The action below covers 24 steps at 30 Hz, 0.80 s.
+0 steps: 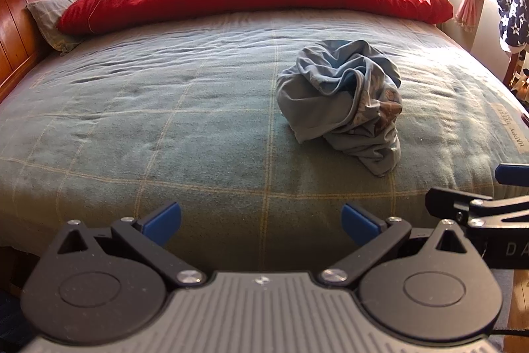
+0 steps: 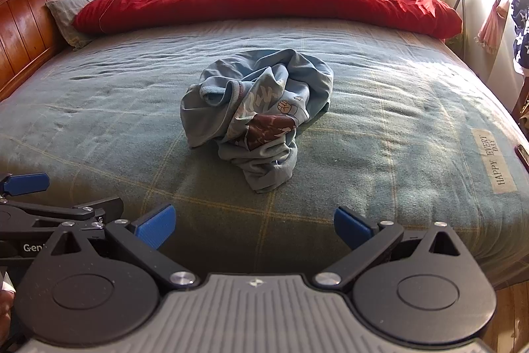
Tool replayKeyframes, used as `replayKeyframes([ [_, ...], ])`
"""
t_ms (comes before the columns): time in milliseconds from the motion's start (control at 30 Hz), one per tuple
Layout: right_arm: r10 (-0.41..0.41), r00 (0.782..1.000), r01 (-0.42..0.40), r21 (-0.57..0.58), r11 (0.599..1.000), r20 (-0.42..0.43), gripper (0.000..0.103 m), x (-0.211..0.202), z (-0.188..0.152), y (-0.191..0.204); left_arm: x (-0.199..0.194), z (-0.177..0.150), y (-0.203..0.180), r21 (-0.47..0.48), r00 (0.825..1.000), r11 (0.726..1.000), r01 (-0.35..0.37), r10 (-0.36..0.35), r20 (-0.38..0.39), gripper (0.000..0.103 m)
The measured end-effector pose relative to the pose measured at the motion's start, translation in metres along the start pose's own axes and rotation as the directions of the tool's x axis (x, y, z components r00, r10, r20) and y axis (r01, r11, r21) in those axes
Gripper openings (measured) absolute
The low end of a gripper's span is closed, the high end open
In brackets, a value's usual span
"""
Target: Fold clothes
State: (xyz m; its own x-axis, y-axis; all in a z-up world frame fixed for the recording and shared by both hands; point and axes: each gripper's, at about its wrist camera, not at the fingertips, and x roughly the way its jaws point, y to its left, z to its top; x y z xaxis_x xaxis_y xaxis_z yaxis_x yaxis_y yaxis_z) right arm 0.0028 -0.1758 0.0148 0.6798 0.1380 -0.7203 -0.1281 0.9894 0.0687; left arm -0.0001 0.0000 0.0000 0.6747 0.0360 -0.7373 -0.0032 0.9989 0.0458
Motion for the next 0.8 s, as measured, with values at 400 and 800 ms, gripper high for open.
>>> replayKeyframes([
  [400,-0.005,1.000,0.005,-0.002,1.000,-0.004,0.103,0.0014,0.0014,0.0002,-0.0005,0.0008,-0.0013,0.004,1.000,1.000,0.001,-0.001,-0.003,0.102],
  [800,0.000,1.000,0.000,0.003,1.000,0.000,0.103,0.0002,0.0002,-0.0014,-0.0019,-0.0004,-0.0021,0.011,1.000,1.000,-0.005,0.005,0.002,0.102],
])
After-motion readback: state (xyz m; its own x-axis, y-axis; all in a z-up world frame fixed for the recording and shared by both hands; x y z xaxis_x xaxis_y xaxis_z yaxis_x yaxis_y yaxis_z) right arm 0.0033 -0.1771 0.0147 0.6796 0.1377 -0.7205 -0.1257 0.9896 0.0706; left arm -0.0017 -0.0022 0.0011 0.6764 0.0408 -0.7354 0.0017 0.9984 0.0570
